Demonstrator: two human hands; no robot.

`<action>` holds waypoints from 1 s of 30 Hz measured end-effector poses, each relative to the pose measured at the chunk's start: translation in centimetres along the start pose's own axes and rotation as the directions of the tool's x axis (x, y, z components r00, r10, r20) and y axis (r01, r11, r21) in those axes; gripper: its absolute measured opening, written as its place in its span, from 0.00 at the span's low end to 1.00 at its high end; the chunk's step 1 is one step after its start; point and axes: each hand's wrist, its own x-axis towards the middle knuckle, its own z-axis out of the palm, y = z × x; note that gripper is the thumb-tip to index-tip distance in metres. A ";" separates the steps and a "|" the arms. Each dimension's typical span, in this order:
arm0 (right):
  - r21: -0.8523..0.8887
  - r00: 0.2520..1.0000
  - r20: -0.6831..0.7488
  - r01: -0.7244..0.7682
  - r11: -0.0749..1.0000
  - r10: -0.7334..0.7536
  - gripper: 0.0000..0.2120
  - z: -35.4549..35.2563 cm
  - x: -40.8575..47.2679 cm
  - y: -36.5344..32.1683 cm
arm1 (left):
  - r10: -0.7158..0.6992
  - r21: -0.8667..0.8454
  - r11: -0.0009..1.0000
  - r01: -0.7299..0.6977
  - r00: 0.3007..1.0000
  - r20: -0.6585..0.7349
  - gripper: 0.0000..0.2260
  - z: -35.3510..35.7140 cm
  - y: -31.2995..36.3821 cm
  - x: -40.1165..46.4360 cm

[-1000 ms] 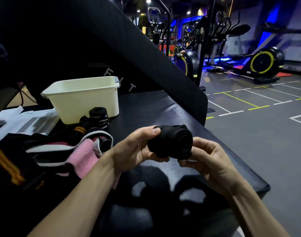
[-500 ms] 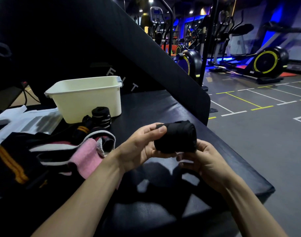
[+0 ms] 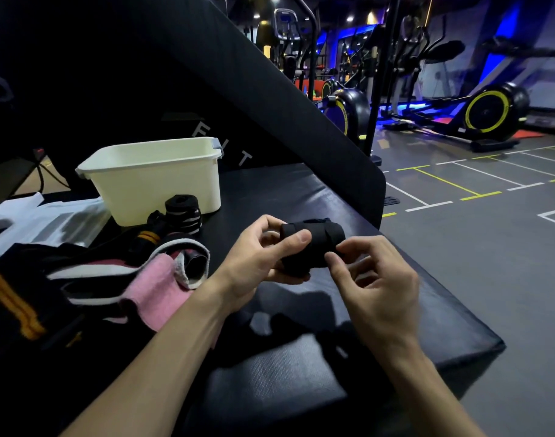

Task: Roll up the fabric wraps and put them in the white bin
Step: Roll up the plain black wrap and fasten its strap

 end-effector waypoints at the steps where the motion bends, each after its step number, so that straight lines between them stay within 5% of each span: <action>1: -0.029 1.000 -0.003 -0.012 1.000 0.012 0.07 0.1 0.0 0.1 | 0.008 0.013 1.000 -0.008 1.000 -0.009 0.21 0.0 -0.1 0.0; 10: -0.011 0.983 0.077 -0.166 0.986 0.166 0.08 0.5 0.0 0.9 | 0.027 0.118 0.993 -0.021 0.998 -0.049 0.24 0.3 -0.2 -0.1; 15: -0.235 0.997 0.058 0.056 0.970 -0.044 0.06 1.2 -0.5 1.0 | 0.021 0.137 0.991 -0.003 0.991 -0.130 0.20 0.9 -0.9 0.2; 18: -0.121 0.964 0.205 0.197 0.973 -0.170 0.05 2.9 -1.6 -0.1 | 0.010 0.179 0.983 0.024 0.982 -0.187 0.18 0.7 -1.1 0.5; 23: -0.004 0.999 0.024 -0.026 1.000 0.026 0.11 2.3 -0.5 0.4 | -0.011 0.045 0.999 0.020 0.983 -0.181 0.26 0.2 -0.4 0.4; 30: 0.099 0.988 0.000 -0.152 0.983 0.152 0.09 2.0 -0.1 0.8 | 0.020 0.086 0.996 -0.006 0.986 -0.165 0.23 0.7 -0.7 0.3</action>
